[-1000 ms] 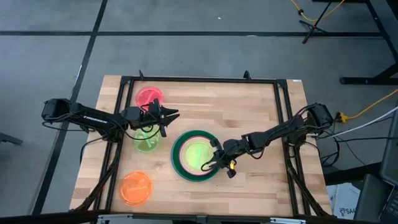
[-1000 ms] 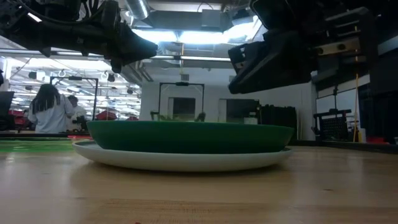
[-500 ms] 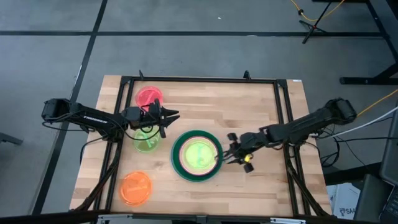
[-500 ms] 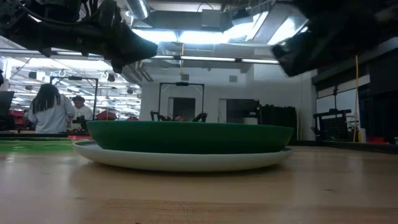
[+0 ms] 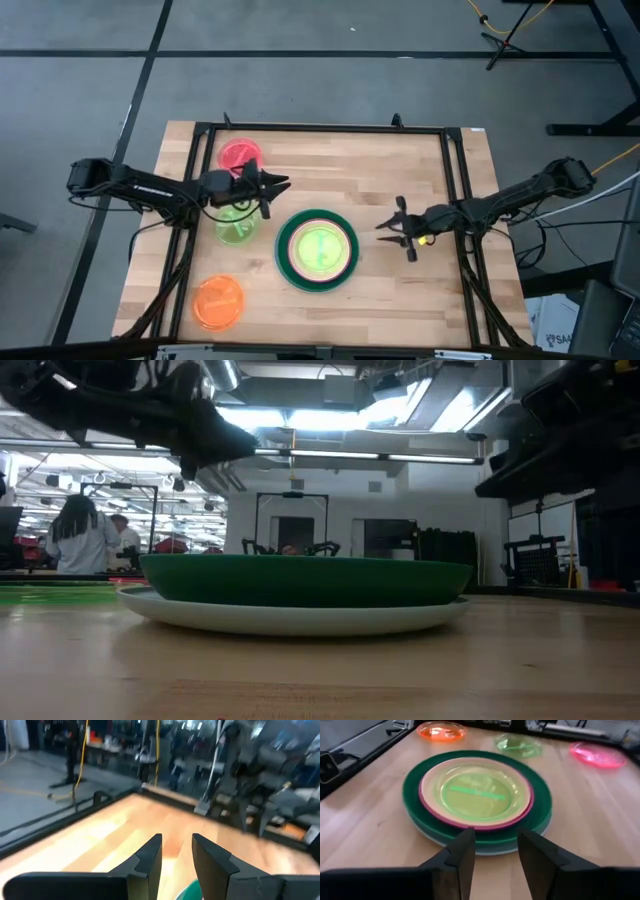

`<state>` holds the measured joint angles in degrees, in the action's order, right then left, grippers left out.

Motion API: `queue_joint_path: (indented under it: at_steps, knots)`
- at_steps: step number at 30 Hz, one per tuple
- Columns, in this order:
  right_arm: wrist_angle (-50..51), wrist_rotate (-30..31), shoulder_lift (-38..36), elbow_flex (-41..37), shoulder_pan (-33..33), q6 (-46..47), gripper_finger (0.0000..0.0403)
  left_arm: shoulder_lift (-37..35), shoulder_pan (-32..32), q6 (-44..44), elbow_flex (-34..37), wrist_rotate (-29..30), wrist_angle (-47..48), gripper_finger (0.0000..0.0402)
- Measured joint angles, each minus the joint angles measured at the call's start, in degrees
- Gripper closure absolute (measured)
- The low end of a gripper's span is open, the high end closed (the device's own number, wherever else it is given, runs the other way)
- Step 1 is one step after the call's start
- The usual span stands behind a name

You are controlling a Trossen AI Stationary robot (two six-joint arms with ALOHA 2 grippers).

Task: Stack plastic plates
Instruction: Stack the light pink plate o top of the light green plate

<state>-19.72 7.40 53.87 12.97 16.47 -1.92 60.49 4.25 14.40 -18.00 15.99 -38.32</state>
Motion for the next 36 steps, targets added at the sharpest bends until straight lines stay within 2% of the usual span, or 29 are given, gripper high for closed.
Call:
queue_joint_path:
  at_steps: [3, 7, 10, 14, 18, 21, 27, 32, 36]
  knots:
    - [-0.1, 0.1, -0.2, 0.0, 0.0, -3.5, 0.0262, 0.3, 0.0, 0.7, -6.1, 3.0, 14.9, 0.0301]
    - [0.9, 0.0, -0.2, 0.0, 0.0, -4.5, 0.0262, 0.4, -0.1, 3.8, -15.2, 3.8, 39.4, 0.0301]
    - [3.1, -0.8, -0.1, 0.0, 0.0, -2.7, 0.0262, 0.4, -0.8, 1.0, -18.7, 3.5, 49.0, 0.0301]
    - [3.4, -0.9, -0.1, 0.0, 0.0, -1.0, 0.0262, 0.4, -1.4, -6.3, -19.3, 0.1, 49.1, 0.0301]
    - [2.8, -0.5, -0.1, 0.0, 0.0, 0.5, 0.0262, 0.4, -0.8, -4.1, -19.4, 1.8, 48.8, 0.0301]
    - [2.8, -0.4, -0.1, 0.0, 0.0, 1.5, 0.0262, 0.3, 0.3, -3.1, -19.3, 4.3, 52.7, 0.0301]
    - [2.8, -0.4, -0.1, 0.0, 0.0, 3.5, 0.0262, 1.4, 4.6, -1.3, -19.3, 2.8, 60.1, 0.0301]
    - [2.9, -0.4, -0.1, 0.0, 0.0, 3.7, 0.0262, 5.7, 7.8, -2.8, -20.5, 3.2, 65.1, 0.0301]
    - [3.1, -0.3, -0.1, 0.0, 0.0, 4.3, 0.0262, 11.1, 11.9, -3.6, -24.1, 3.4, 71.1, 0.0301]
